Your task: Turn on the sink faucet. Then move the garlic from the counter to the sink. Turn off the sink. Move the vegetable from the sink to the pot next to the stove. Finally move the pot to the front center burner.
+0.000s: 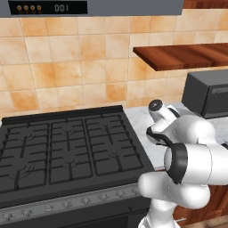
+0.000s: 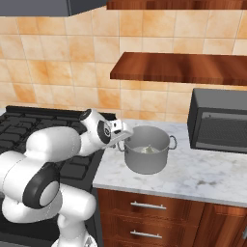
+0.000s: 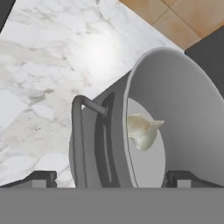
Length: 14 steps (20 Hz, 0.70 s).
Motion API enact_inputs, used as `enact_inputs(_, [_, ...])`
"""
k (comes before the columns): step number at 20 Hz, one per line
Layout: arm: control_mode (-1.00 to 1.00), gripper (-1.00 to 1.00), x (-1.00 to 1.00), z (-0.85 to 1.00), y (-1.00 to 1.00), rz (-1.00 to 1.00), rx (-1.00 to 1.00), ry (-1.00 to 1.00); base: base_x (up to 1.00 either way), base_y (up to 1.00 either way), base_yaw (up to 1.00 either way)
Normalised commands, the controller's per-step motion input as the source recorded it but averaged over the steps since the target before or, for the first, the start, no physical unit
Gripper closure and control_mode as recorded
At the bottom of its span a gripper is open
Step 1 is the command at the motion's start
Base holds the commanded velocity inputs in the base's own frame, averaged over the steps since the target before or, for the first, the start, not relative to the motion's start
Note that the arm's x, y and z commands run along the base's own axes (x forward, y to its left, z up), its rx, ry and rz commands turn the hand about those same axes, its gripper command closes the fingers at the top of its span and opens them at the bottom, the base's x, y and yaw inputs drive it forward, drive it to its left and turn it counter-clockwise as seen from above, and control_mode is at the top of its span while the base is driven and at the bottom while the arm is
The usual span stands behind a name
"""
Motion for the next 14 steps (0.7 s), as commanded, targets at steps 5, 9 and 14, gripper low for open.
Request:
enact_inputs(5, [-1.00, -1.00, 0.20, -0.11, -0.12, 0.00, -0.01, 0.01, 0.00, 0.00, 0.00])
enact_inputs(9, [-1.00, -1.00, 0.08, -0.19, -0.09, 0.00, 0.00, 0.00, 0.00, 0.00, 0.00])
enact_inputs(14, [-1.00, -1.00, 0.12, -0.25, -0.06, 0.00, 0.00, 0.00, 0.00, 0.00, 0.00])
